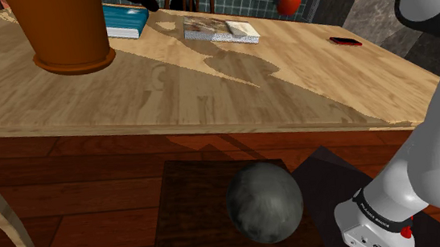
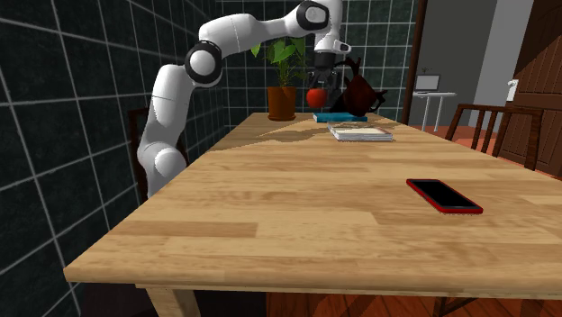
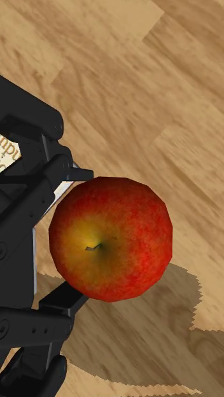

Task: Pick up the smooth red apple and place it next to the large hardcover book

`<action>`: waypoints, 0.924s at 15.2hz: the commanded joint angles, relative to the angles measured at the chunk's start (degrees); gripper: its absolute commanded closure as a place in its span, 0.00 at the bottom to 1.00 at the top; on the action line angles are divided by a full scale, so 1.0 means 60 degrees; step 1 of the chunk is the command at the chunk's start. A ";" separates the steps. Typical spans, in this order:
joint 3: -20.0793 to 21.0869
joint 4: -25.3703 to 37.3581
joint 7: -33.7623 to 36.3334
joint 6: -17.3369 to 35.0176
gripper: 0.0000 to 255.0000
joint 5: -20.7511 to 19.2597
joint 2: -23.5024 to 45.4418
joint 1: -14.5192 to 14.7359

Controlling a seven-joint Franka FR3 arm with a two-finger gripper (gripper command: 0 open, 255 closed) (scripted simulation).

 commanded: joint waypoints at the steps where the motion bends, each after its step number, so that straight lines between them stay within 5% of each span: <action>1: 0.0007 -0.0580 0.0035 0.0375 1.00 -0.0115 -0.0229 0.0130; 14: 0.0083 -0.3505 0.0196 0.2484 1.00 -0.0544 -0.1125 0.0571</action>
